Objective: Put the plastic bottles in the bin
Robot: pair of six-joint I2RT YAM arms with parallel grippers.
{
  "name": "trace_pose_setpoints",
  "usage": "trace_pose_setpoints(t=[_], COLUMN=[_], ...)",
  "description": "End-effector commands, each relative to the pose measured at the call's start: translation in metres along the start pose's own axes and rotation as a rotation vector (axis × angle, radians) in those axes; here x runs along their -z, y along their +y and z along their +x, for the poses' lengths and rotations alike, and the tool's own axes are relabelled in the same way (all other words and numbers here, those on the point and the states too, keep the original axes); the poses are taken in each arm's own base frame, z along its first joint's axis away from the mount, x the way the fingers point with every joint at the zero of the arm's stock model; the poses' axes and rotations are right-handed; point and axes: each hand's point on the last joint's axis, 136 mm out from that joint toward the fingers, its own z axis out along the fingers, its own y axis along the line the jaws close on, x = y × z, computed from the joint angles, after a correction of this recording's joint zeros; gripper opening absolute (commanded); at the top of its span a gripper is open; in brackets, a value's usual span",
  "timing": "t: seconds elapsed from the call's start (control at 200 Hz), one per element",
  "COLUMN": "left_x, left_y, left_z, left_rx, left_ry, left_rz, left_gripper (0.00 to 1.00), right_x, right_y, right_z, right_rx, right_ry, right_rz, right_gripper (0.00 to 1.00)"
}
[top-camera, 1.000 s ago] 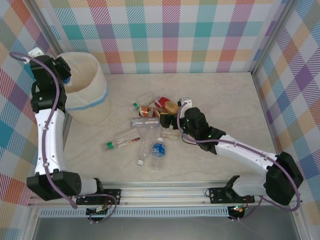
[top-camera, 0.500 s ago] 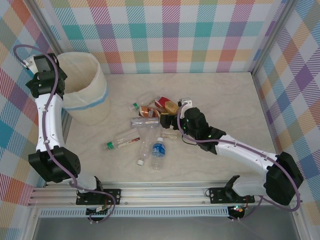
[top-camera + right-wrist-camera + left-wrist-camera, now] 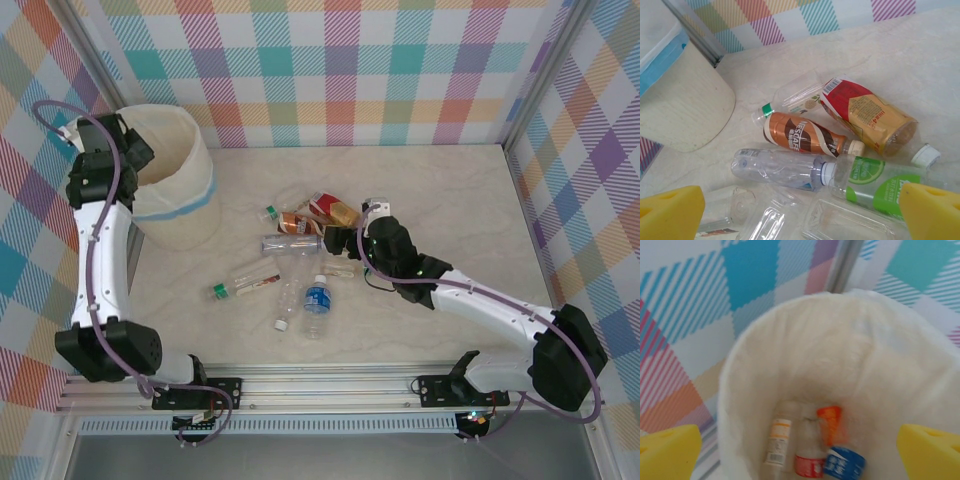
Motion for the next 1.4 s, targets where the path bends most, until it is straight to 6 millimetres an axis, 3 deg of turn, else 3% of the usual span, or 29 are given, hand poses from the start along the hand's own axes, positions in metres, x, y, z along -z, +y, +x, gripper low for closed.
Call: trace_pose_setpoints(t=[0.0, 0.23, 0.415, 0.585, 0.77, 0.91, 1.115, 1.175, 1.245, 1.395], left_x=[0.025, 0.06, 0.08, 0.086, 0.099, 0.102, 0.113, 0.115, 0.111, 0.1], left_y=[-0.023, -0.067, -0.083, -0.077, -0.056, -0.027, 0.004, 0.002, -0.016, -0.037], left_z=[0.02, 0.074, 0.117, 0.164, 0.235, 0.276, 0.344, 0.358, 0.367, 0.373], left_rx=[0.017, -0.064, -0.117, -0.049, 0.073, 0.203, 0.504, 0.574, 0.645, 0.733], left_ry=[0.011, 0.076, 0.119, 0.283, 0.517, 0.65, 0.933, 0.999, 1.06, 1.102], left_rz=[0.117, 0.29, 0.392, 0.431, 0.418, 0.277, -0.021, -0.095, -0.091, -0.151], left_gripper=[1.0, 1.0, 1.0, 1.0, 1.0, 1.0, 1.0, 1.0, 1.0, 1.0], right_x=[0.01, 0.014, 0.016, 0.02, 0.023, 0.017, 0.004, 0.002, -0.001, -0.001], right_y=[-0.006, -0.017, -0.03, -0.04, -0.054, -0.057, -0.046, -0.043, -0.041, -0.04], right_z=[-0.011, -0.007, 0.011, 0.024, 0.035, 0.043, 0.044, 0.046, 0.048, 0.049], right_rx=[-0.084, -0.106, -0.079, -0.091, -0.085, -0.063, 0.0, 0.012, 0.025, 0.051], right_ry=[-0.062, -0.084, -0.001, 0.029, 0.028, 0.044, 0.094, 0.111, 0.123, 0.14], right_rz=[0.024, 0.056, 0.115, 0.143, 0.18, 0.191, 0.169, 0.159, 0.149, 0.149], right_gripper=[1.0, 1.0, 1.0, 1.0, 1.0, 1.0, 1.0, 1.0, 1.0, 1.0])
